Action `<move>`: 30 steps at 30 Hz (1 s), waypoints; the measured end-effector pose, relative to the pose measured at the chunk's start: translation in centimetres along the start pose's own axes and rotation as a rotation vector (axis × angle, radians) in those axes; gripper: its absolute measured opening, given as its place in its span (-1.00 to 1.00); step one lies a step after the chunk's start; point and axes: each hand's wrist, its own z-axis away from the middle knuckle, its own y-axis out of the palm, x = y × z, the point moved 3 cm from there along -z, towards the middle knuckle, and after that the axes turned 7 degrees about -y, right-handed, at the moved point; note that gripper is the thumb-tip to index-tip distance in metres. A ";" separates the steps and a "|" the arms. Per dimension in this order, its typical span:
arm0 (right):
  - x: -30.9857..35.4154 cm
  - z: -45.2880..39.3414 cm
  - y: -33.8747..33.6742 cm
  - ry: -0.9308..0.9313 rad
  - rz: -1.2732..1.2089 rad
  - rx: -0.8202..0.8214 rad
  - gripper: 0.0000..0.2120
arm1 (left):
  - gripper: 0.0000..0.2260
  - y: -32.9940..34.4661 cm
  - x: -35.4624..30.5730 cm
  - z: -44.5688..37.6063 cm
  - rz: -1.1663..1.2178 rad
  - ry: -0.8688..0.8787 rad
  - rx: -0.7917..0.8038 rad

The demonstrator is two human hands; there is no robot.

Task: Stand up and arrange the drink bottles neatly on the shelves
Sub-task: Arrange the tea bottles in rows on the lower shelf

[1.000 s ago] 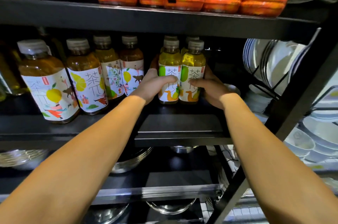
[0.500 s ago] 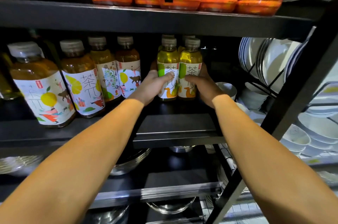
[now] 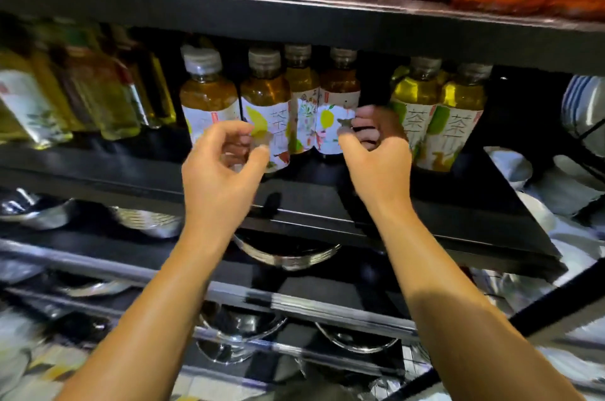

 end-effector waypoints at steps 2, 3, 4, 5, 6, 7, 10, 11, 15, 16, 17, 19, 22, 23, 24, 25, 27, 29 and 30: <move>0.4 0.1 2.9 0.004 0.049 0.107 -0.74 | -0.72 -2.7 1.8 -1.0 -0.095 -0.012 -0.118; 0.6 0.2 4.2 0.013 0.081 0.151 -0.69 | -0.65 -3.6 2.7 -1.6 -0.137 -0.016 -0.151; 0.8 0.2 5.5 0.033 0.115 0.179 -0.61 | -0.57 -4.0 3.4 -2.3 -0.168 -0.020 -0.154; 1.1 0.2 6.7 0.058 0.137 0.188 -0.53 | -0.49 -4.2 4.0 -3.0 -0.184 -0.030 -0.121; 1.2 0.2 7.8 0.075 0.154 0.175 -0.48 | -0.42 -4.1 4.4 -3.7 -0.196 -0.045 -0.065; 1.2 0.2 8.8 0.071 0.170 0.147 -0.45 | -0.38 -3.9 4.6 -4.2 -0.204 -0.055 -0.004; 0.7 0.3 11.0 0.172 0.257 0.125 -0.22 | -0.36 -3.1 5.2 -5.6 -0.177 -0.095 0.152; 0.8 0.5 11.4 0.211 0.270 0.125 -0.16 | -0.38 -3.1 5.3 -5.8 -0.161 -0.126 0.185; 1.6 0.7 11.8 0.152 0.294 -0.009 -0.22 | -0.46 -3.7 6.3 -6.7 -0.131 -0.172 0.297; 1.7 0.8 11.6 0.155 0.315 -0.014 -0.25 | -0.49 -4.0 6.5 -7.0 -0.114 -0.173 0.331; 1.5 1.0 11.3 0.191 0.285 0.005 -0.33 | -0.51 -4.5 6.6 -7.4 -0.108 -0.167 0.368; 1.1 2.0 10.6 0.306 0.118 0.106 -0.73 | -0.52 -5.2 7.0 -8.4 -0.166 -0.133 0.437; 0.9 2.8 9.9 0.301 0.066 0.213 -0.75 | -0.44 -6.0 7.4 -8.8 -0.169 -0.108 0.502; 1.1 2.7 9.7 0.291 0.057 0.206 -0.81 | -0.42 -6.0 7.6 -8.8 -0.119 -0.125 0.540; 1.0 2.7 9.8 0.281 0.060 0.215 -0.84 | -0.42 -6.1 7.8 -8.8 -0.071 -0.143 0.582; 1.3 2.7 9.8 0.266 0.070 0.224 -0.83 | -0.44 -6.1 7.8 -8.7 -0.039 -0.156 0.621; 1.3 2.7 9.7 0.243 0.094 0.233 -0.83 | -0.52 -6.3 7.7 -8.6 -0.009 -0.168 0.677; 1.6 2.9 9.3 0.230 0.108 0.234 -0.85 | -0.57 -6.4 7.5 -8.3 0.007 -0.179 0.705; 1.8 3.0 9.1 0.227 0.106 0.222 -0.85 | -0.58 -6.4 7.4 -8.0 0.016 -0.185 0.708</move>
